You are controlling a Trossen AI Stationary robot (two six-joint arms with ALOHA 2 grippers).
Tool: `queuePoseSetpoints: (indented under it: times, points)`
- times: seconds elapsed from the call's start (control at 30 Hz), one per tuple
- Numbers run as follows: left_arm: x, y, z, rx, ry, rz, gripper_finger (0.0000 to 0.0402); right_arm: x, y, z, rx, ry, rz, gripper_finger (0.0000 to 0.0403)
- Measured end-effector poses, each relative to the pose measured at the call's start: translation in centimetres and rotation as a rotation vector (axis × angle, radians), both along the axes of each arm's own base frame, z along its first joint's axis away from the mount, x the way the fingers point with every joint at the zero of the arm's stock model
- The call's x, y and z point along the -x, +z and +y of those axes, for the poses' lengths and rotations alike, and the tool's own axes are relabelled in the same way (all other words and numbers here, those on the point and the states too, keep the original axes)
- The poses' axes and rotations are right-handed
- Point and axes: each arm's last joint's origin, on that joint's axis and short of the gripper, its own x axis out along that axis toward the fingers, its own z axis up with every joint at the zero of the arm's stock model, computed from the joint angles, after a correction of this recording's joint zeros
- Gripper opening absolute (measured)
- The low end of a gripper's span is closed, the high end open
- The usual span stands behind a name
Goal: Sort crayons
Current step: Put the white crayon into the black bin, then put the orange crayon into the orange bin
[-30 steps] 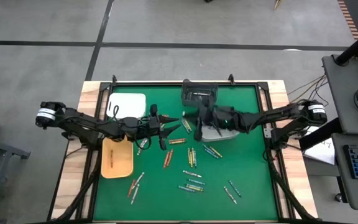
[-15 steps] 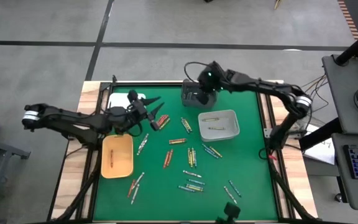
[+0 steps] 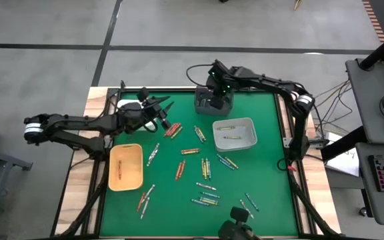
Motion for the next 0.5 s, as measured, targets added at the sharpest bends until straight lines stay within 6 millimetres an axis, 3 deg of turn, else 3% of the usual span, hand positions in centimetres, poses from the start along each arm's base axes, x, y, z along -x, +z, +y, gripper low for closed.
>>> queuePoseSetpoints:
  times: [0.23, 0.37, 0.5]
  points:
    - [0.8, -0.8, 1.7, 0.037, 0.076, 0.087, 0.0107, -0.5, -1.0, -0.1, -0.037, 0.019, -0.001, 0.0053]
    - [1.7, -1.3, 3.2, 0.071, 0.154, 0.139, 0.0107, -0.6, -1.2, -0.2, -0.033, 0.018, -0.007, 0.0089]
    - [3.0, -1.2, 5.1, 0.154, 0.266, 0.124, 0.0107, -1.2, -0.9, -0.6, 0.009, 0.015, -0.07, 0.0097]
